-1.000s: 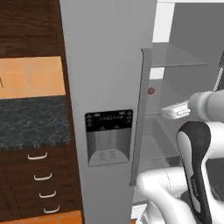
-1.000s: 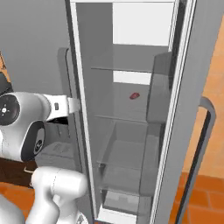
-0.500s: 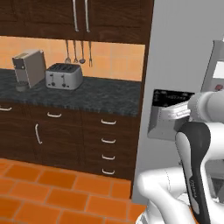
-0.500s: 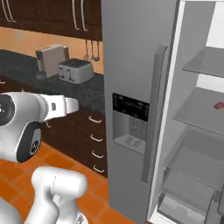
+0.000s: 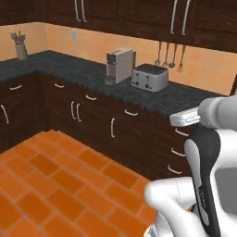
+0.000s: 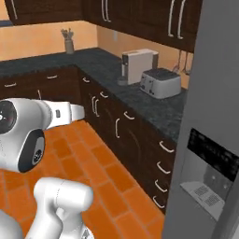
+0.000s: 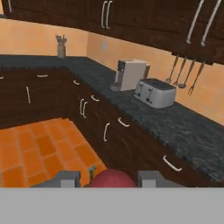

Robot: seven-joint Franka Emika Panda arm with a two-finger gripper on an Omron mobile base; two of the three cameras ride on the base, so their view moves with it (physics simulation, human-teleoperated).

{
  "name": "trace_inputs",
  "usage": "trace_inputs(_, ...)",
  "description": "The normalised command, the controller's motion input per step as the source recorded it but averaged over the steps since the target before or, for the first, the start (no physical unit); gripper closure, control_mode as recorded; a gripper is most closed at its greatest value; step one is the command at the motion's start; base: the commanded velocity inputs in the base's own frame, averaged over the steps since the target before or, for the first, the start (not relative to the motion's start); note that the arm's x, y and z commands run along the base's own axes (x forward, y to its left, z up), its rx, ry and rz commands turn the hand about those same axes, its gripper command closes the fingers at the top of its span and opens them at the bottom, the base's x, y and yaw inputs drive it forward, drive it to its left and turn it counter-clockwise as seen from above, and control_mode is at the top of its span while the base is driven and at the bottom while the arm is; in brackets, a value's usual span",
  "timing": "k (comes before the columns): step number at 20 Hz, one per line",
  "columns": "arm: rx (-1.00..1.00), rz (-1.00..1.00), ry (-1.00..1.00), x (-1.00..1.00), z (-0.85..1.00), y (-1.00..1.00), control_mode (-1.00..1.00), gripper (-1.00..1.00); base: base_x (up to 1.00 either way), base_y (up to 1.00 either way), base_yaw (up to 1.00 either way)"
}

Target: Take the strawberry from the fridge and place it on top of the pancake, located on the dining counter.

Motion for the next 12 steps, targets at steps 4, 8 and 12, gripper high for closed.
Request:
trace_inputs(4,0.0,0.0,0.0,0.0,0.0,0.0,1.0,1.0,-0.64,0.06,0.72)
trace_inputs(8,0.0,0.0,0.0,0.0,0.0,0.0,1.0,1.0,-0.95,-0.07,0.59)
trace_inputs(12,0.0,0.0,0.0,0.0,0.0,0.0,1.0,1.0,-1.0,-0.12,0.44)
